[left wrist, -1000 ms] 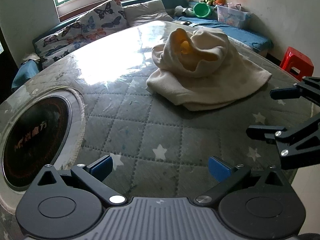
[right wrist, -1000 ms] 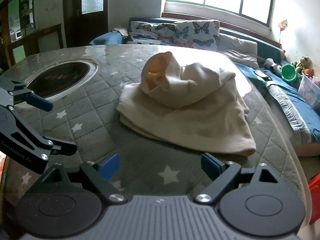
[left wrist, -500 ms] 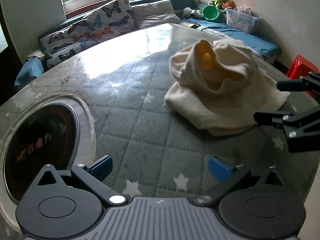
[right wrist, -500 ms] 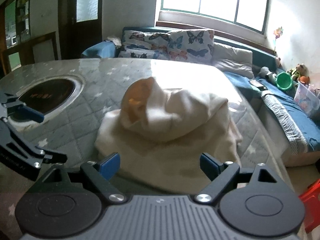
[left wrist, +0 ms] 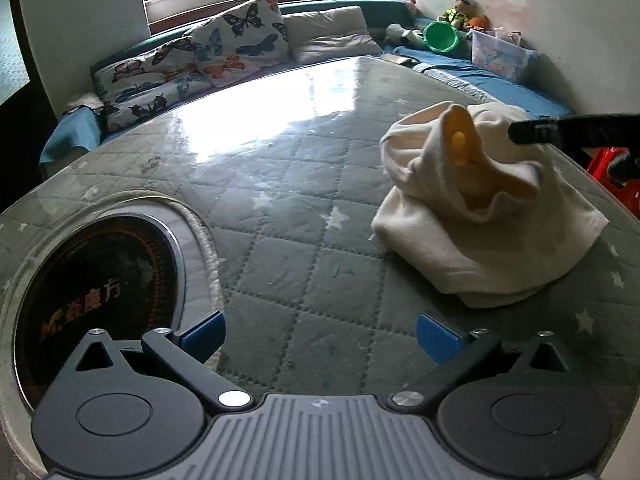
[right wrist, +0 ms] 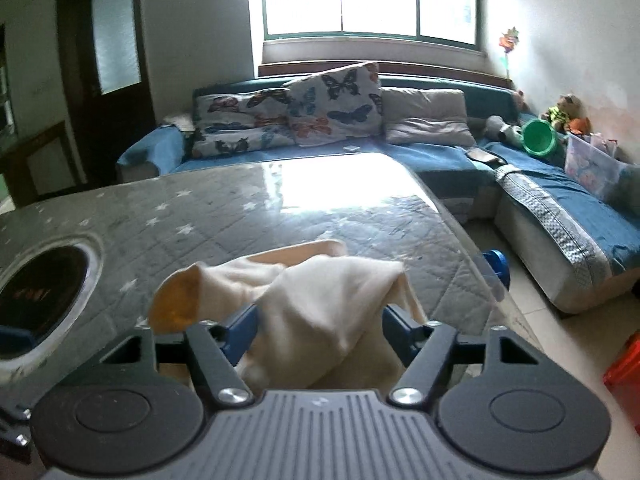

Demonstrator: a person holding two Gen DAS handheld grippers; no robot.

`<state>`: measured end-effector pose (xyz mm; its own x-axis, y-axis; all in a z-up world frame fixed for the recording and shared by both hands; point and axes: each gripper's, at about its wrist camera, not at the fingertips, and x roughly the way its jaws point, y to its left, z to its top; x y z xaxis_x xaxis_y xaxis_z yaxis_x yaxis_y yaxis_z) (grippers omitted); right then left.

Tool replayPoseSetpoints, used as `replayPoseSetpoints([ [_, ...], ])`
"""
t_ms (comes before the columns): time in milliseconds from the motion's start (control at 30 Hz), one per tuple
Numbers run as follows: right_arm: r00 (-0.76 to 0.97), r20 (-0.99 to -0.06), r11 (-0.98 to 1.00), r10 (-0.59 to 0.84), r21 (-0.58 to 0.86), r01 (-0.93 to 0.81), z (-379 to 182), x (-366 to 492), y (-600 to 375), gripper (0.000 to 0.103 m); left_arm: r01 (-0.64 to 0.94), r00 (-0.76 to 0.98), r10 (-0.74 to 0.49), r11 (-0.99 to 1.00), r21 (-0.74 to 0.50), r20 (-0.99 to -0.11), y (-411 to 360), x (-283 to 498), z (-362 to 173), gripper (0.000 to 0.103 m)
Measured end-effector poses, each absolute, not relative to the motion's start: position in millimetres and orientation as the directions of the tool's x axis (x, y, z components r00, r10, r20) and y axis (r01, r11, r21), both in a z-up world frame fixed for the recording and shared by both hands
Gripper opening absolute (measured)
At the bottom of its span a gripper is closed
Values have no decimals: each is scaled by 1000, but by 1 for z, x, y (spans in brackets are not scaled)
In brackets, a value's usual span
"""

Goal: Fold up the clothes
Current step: 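Grasp the sweatshirt fabric with the right gripper and lift it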

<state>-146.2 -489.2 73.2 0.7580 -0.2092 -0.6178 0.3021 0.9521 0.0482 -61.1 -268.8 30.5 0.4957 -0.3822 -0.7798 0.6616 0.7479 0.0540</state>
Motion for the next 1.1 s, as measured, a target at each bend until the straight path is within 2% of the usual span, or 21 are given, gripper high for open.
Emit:
replayPoseSetpoints([
  [67, 745, -633, 947, -210, 59, 316, 69, -141, -497, 57, 658, 497, -383, 751, 50, -779, -268, -59, 31, 103],
  [233, 732, -654, 949, -193, 64, 308, 58, -139, -501, 24, 655, 498, -394, 754, 38, -773, -267, -56, 32, 103],
  [333, 750, -639, 955, -171, 80, 286, 59, -150, -498, 15, 655, 502, -403, 755, 32, -765, -267, -55, 33, 103],
  [633, 793, -608, 987, -48, 95, 132, 62, -209, -469, 9, 647, 520, -452, 763, -12, -725, -273, -50, 48, 102],
  [967, 760, -632, 988, 153, 125, -94, 59, -268, -412, 8, 689, 477, -536, 720, -83, -697, -295, -41, 63, 100],
  [1100, 736, -647, 980, 200, 146, -138, 57, -283, -403, 8, 723, 421, -552, 684, -101, -720, -309, -37, 55, 100],
])
